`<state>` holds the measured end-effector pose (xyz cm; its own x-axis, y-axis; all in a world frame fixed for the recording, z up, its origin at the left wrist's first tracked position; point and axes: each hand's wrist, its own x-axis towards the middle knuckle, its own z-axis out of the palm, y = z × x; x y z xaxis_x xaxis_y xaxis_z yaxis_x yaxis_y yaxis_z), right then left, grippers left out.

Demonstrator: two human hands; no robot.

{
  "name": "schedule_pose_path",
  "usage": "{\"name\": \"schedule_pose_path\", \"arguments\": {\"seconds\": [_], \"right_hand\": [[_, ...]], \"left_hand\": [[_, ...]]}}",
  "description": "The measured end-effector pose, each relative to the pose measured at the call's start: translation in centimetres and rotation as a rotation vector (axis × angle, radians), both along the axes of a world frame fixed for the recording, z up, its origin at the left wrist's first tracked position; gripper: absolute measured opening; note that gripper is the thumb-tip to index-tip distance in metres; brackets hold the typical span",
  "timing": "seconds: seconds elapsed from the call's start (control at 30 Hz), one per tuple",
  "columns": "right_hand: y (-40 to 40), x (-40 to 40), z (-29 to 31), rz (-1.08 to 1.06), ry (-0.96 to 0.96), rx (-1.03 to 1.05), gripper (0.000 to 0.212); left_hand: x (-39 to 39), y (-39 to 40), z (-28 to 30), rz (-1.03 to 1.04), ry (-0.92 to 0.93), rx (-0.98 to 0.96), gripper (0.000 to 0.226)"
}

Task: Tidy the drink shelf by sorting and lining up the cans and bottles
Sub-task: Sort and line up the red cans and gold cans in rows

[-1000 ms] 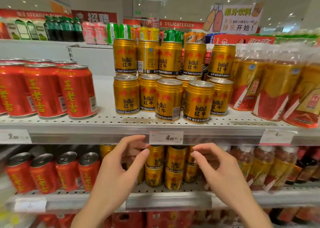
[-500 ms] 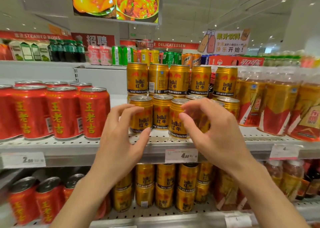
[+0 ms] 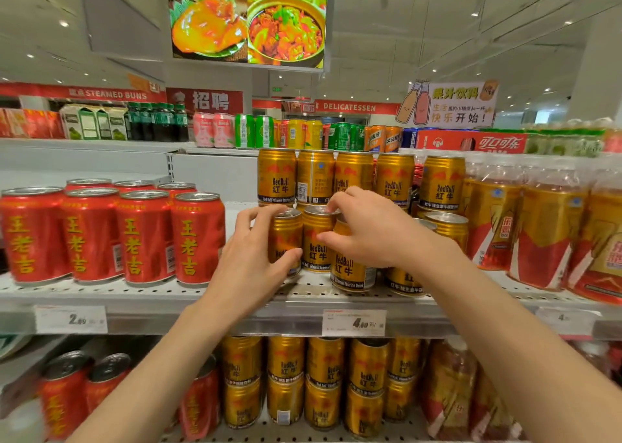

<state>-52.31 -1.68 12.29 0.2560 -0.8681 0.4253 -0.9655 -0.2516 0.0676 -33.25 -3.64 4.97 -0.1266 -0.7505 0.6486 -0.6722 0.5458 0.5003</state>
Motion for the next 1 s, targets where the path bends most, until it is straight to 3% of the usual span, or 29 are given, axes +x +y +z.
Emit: {"name": "schedule_pose_path", "arguments": {"seconds": [0.23,0.57,0.8,1.0], "right_hand": [[1.7,-1.2,0.1,-0.065,0.052,0.005,0.074],[1.9,-1.8,-0.1,0.024,-0.090,-0.011,0.070],[2.5,-2.5,1.6,0.172,-0.379,-0.135,0.064],[1.3,-0.8,3.8,0.323,-0.617,-0.217,0.055]], "left_hand": [[0.5,0.4,-0.5,-0.087,0.071,0.009,0.064],[0.7,0.7,-0.4,-0.106,0.107,0.045,0.069],[0.6,0.8,0.0,-0.123,0.123,0.057,0.069],[0.4,0.8,1.0,-0.180,0.176,0.110,0.086]]}}
